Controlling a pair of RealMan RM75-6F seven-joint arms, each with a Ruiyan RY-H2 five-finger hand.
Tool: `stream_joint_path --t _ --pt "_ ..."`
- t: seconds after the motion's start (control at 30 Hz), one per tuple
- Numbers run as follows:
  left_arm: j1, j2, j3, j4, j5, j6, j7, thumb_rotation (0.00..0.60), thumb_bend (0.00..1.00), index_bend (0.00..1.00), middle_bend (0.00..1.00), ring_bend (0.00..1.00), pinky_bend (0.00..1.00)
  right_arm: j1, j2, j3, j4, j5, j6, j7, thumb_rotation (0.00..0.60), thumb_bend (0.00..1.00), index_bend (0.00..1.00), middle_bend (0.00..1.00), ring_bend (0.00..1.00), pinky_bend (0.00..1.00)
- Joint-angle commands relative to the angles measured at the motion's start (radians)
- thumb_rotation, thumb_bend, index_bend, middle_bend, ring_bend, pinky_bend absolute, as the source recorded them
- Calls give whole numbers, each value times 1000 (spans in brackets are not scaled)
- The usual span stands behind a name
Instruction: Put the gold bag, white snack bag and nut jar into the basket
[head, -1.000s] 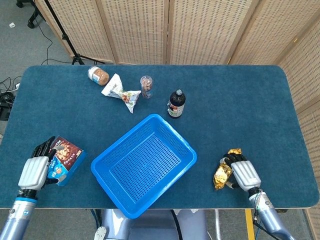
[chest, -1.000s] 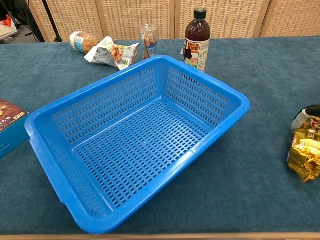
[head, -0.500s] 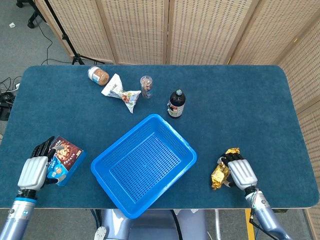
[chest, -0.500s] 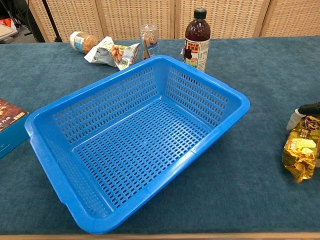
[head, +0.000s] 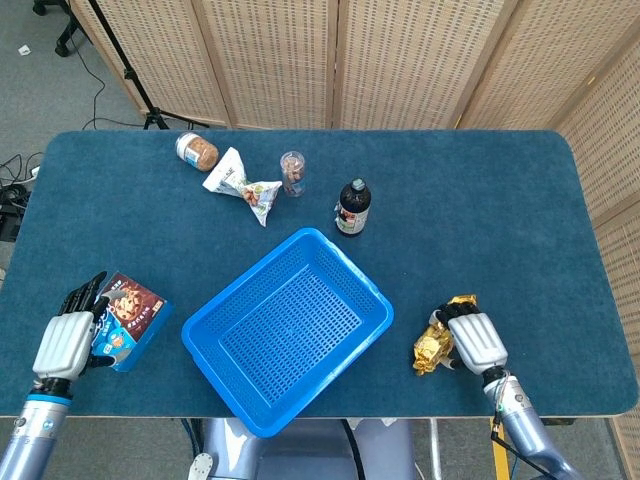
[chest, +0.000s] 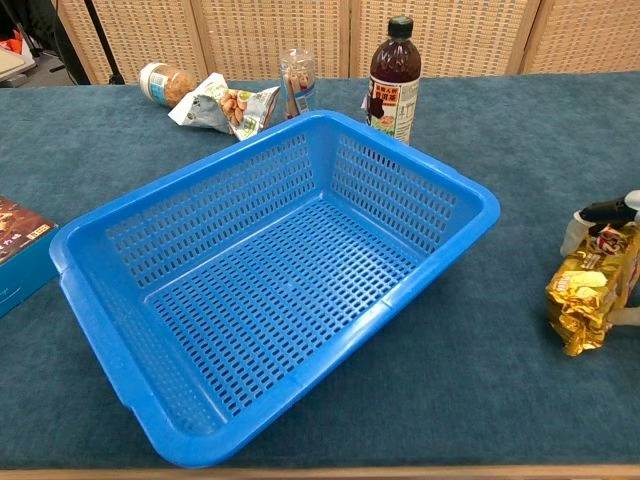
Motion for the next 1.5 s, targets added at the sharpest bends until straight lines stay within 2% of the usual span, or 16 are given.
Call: stream_joint_path --t 0.03,0.3,0.8,1.5 --pt "0 1 0 -1 -1 0 0 600 100 250 0 49 91 5 2 4 -1 0 1 -6 600 234 770 594 563 667" --pt "0 2 -1 -2 -3 0 0 600 101 250 0 49 91 28 17 31 -17 -8 15 -27 600 234 784 629 603 701" --pt "0 7 -4 -5 -6 2 -4 600 101 250 0 49 91 73 60 79 -65 13 19 -93 600 234 788 636 613 703" --pt "0 19 -19 1 -29 0 -32 600 103 250 0 49 91 207 145 204 -171 85 -18 -224 600 234 788 636 613 703"
